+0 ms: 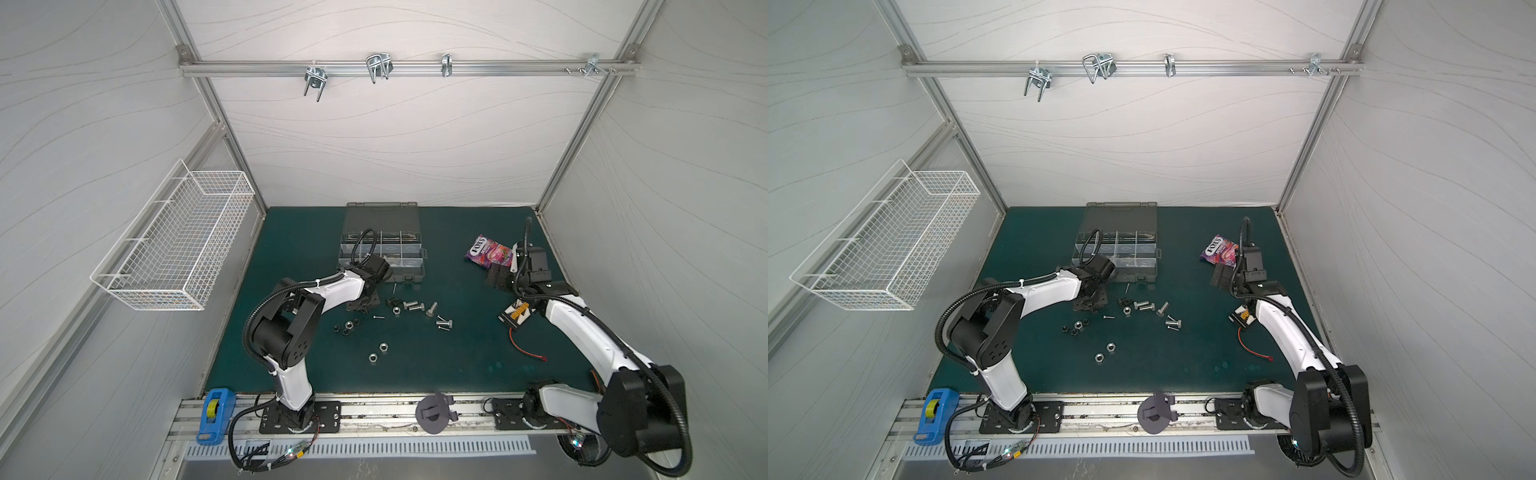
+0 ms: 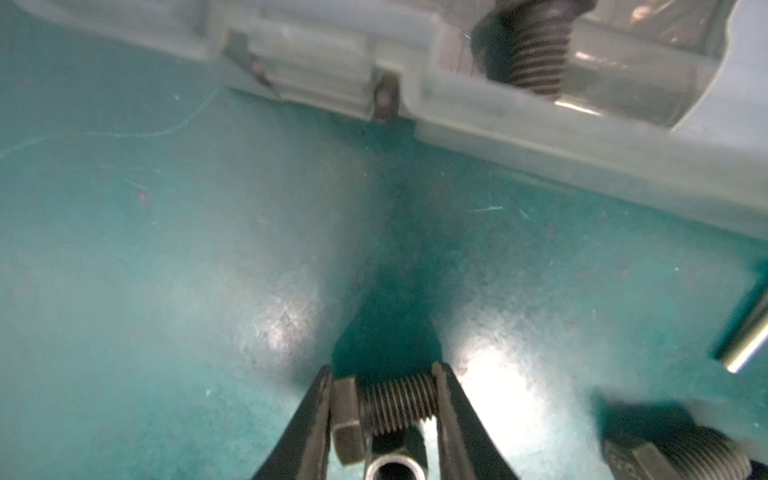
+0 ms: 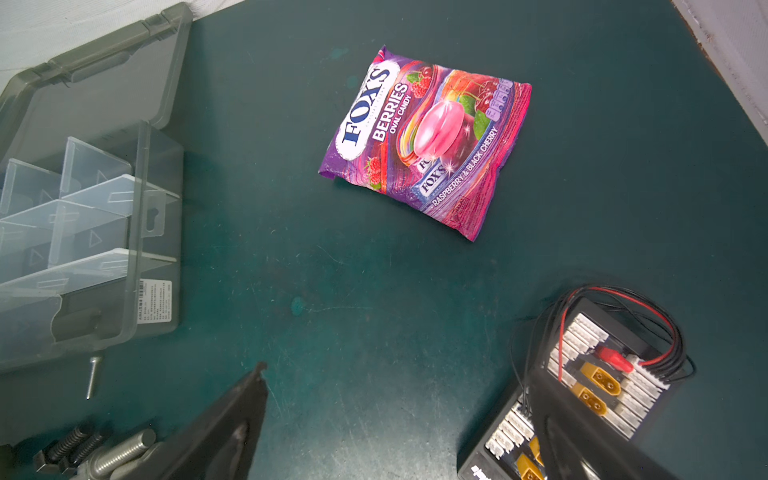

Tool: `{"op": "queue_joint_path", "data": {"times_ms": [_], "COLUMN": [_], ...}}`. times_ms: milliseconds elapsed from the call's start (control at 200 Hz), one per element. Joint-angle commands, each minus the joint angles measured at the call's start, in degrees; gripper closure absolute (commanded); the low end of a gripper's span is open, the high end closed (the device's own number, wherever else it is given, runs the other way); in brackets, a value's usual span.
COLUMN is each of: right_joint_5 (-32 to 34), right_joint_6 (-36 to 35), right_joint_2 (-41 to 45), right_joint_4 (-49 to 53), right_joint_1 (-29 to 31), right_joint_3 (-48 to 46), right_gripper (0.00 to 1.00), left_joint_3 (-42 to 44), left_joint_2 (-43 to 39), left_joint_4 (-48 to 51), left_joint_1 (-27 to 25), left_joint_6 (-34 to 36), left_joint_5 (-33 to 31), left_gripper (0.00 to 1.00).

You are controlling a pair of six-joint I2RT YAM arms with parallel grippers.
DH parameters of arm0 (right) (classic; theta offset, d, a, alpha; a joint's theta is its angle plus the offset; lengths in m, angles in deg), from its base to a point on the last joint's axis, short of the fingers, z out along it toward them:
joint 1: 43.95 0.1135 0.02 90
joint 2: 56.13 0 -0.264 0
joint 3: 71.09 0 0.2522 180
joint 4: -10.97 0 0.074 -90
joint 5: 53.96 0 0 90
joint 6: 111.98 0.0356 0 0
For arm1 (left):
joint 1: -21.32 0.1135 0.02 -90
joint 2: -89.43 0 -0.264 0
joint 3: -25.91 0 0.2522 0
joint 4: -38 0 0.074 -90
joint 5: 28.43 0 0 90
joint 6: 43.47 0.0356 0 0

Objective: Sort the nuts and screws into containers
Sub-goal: 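Lower the left gripper onto another black hex bolt and close it, then lift the black bolt with the left gripper over the organizer compartments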

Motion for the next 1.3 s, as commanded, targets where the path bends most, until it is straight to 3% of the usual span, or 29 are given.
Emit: {"op": "queue_joint_path", "data": {"times_ms": [0,260,655,895,1080,1295], "right_joint_5": [0.8,0.9,1.0,1.0,1.1,1.1], "right_joint_6": [0.5,0.5,0.4,0.4,0.3,0.3], "right_joint_2": [1.0,1.1,1.3,1.8,2.0,1.5], "right_joint_4": [-0.1,0.0,0.0,0.3,0.3,0.3], "right_joint_1": [0.3,0.4,0.4,0.4,0.4,0.3], "right_joint_3": [-0.3,-0.2,-0.3,-0.2,-0.3,-0.1], "right_gripper": [0.01,0.01,0.01,0.01,0.01,0.01], "left_joint_3": [0.4,-0.2,-11.1,-18.8,-23.3,-27.2], "left_joint_2": [0.4,-2.1,-7.1,-2.8,2.0,8.0], "left_joint_4": [1.7,-0.3,3.3,2.8,2.6,3.1], "left_joint_1": [-0.2,-0.3,0.0,3.2,6.4,7.6], "left_joint_6": [-0.8,2.9,13.7,19.6,21.8,23.4], "left_joint_5": [-0.6,-0.2,-0.3,3.7,8.4,9.8], "left_gripper": [0.67,0.73,0.73,0.75,0.76,0.75]}}
